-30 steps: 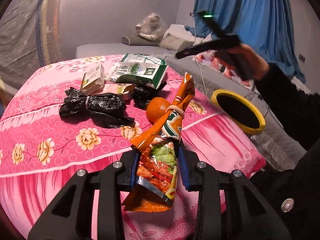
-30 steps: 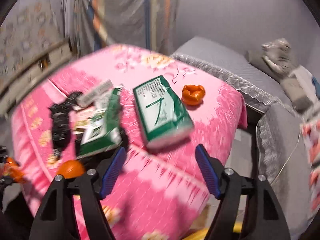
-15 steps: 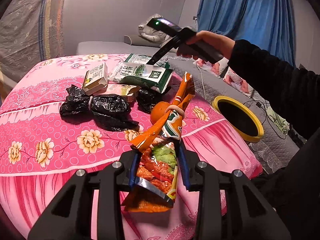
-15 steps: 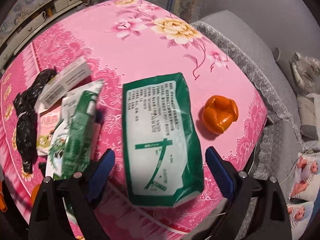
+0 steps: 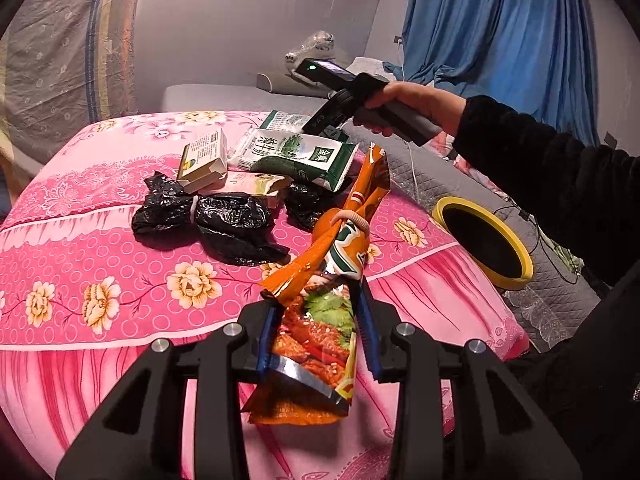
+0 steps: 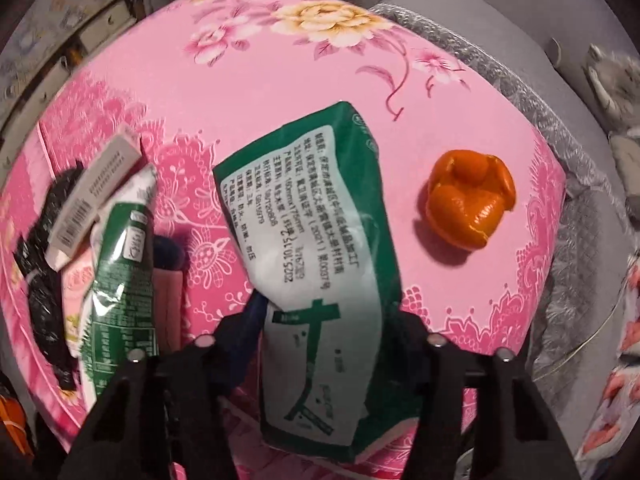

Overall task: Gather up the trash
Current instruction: 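Grasp the green-and-white paper packet with the right tool, then carry the chip bag and paper packet with both tools over the bin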

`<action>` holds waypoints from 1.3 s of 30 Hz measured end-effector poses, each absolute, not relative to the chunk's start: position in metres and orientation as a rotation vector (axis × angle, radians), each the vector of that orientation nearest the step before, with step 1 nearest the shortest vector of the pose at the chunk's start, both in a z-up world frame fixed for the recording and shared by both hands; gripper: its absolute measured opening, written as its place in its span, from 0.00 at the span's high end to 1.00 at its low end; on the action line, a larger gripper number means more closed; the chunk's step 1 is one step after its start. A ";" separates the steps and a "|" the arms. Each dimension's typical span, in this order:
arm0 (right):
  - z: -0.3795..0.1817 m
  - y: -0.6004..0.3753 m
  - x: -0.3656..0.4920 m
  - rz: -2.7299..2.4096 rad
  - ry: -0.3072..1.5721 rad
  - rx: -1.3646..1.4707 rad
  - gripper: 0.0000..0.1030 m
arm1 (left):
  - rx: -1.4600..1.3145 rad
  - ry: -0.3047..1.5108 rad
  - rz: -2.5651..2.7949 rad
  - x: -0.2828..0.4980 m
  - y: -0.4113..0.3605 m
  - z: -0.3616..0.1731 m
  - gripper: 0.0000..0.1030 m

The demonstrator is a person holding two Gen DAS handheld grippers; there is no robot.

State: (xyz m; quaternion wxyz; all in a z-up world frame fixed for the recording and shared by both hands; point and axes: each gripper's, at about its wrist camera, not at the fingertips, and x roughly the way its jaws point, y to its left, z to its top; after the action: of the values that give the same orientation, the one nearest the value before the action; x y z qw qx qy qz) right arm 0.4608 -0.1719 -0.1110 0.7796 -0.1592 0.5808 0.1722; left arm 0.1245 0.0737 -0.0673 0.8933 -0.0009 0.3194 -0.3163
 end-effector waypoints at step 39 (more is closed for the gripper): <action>0.006 -0.412 0.077 0.216 0.611 0.416 0.57 | 0.106 0.530 -0.505 0.152 -0.113 0.025 0.68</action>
State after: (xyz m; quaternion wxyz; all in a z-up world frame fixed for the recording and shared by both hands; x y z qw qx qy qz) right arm 0.0771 -0.4116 0.0058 0.9269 0.2027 0.2978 0.1052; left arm 0.1520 -0.1133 0.0252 0.9323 0.0520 0.2592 -0.2467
